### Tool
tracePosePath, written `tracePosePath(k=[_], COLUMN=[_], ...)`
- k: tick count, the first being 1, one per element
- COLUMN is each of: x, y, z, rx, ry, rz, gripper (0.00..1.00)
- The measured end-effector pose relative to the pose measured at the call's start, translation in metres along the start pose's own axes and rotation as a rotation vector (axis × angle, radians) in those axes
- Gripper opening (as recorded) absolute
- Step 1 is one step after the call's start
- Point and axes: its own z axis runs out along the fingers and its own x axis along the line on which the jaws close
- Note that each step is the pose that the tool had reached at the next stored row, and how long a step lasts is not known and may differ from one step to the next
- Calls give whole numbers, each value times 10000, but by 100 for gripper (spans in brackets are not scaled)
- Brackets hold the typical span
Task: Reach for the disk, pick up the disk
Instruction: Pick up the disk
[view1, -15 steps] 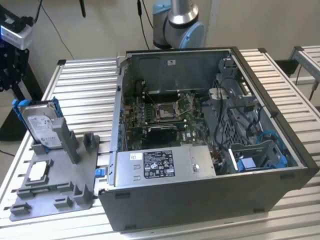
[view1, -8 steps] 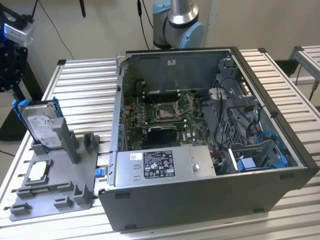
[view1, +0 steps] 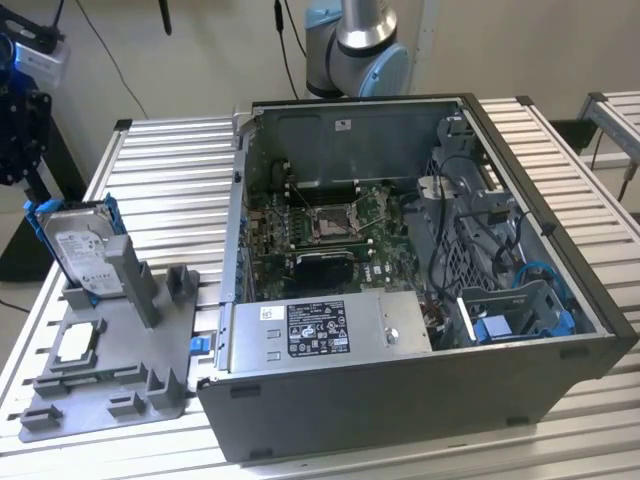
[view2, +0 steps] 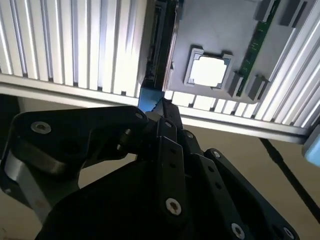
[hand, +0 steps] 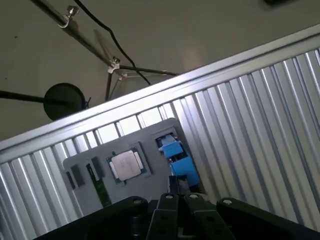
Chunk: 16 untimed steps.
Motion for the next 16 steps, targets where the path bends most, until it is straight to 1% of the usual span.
tracePosePath(k=[14, 16], x=[0, 0], y=[-1, -1], z=[15, 18], rx=[-5, -3], ry=[87, 96], rz=[-2544, -2842], gripper=[0, 0])
